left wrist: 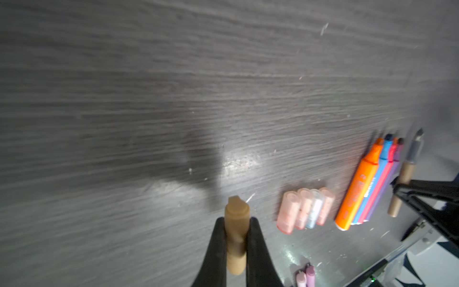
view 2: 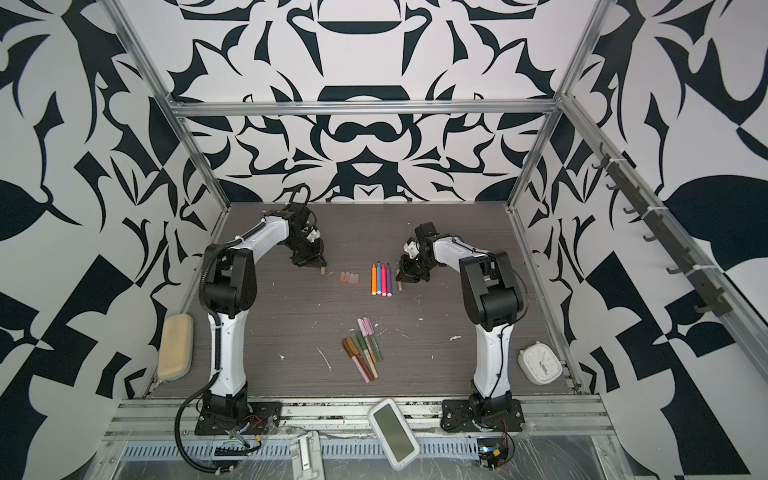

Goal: Open the pen caps
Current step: 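Carry the tan cap toward the caps while the right gripper lowers the pen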

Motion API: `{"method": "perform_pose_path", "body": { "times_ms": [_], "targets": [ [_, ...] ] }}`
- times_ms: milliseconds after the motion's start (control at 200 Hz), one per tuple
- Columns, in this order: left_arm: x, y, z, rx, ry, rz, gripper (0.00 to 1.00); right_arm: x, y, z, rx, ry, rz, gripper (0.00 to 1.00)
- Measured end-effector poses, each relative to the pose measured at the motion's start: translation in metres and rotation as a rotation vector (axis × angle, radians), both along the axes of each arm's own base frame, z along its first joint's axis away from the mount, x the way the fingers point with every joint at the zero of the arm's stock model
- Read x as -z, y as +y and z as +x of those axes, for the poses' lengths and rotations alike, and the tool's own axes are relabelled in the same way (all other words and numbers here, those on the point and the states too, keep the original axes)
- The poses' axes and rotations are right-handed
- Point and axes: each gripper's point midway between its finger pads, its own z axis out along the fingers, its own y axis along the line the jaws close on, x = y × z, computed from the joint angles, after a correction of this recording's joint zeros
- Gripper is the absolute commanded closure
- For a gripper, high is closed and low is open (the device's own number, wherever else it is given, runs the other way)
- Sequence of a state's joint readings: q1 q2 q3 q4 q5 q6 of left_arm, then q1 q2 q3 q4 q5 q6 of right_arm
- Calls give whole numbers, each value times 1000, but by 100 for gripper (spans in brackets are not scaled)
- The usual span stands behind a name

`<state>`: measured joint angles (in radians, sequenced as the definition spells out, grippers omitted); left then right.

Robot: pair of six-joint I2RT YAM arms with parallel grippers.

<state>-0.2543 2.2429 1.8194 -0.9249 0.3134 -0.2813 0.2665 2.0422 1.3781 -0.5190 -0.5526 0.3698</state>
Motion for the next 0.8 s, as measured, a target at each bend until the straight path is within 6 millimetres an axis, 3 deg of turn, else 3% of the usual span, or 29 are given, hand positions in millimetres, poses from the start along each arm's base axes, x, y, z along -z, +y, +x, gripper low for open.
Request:
{"method": "perform_pose_path", "body": {
  "times_ms": [235,570,800],
  "targets": [
    [4,-4,-7,58,-2,26,100,-1,3,4,-4,-22,22,89],
    [11,-8,-13,80,15,50,100,7,0,-16,-6,6,26,88],
    [14,-9,-16,91,26,61,100,5,4,-16,3,11,54,80]
  ]
}}
